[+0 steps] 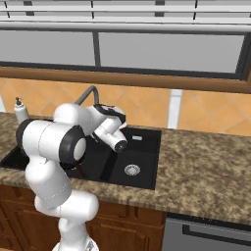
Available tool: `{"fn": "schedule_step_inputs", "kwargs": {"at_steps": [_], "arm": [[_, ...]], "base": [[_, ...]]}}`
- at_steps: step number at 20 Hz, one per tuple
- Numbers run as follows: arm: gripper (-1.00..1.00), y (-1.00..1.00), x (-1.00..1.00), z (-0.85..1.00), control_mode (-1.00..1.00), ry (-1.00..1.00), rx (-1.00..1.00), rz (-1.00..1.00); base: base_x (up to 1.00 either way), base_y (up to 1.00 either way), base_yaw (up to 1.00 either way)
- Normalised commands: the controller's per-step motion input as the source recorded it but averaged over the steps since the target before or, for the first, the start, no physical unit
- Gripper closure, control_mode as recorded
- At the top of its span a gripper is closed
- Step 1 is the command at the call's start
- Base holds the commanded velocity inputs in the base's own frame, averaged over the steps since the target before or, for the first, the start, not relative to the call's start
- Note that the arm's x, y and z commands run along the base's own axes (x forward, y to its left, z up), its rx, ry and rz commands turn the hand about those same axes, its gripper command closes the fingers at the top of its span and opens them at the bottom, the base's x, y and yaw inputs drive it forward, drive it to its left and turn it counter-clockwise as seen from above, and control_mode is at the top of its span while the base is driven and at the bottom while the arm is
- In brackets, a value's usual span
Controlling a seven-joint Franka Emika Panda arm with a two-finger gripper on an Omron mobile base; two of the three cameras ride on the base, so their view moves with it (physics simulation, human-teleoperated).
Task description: Pick the pan and sponge and place them into the sink. Then turn on the water.
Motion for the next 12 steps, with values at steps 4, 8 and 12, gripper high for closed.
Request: {"fn": "schedule_step_inputs", "kwargs": {"at_steps": [4, 8, 12], "arm": [[-1.00, 0.00, 0.38, 0.00, -1.00, 0.00, 0.04, 0.00], [-1.00, 0.00, 0.43, 0.00, -1.00, -0.01, 0.01, 0.00], [-1.00, 0.04, 0.35, -0.03, -1.00, -0.01, 0.00, 0.00]], "base": [[0.00, 0.00, 0.00], [0.00, 0.00, 0.00], [0.00, 0.00, 0.00]]}}
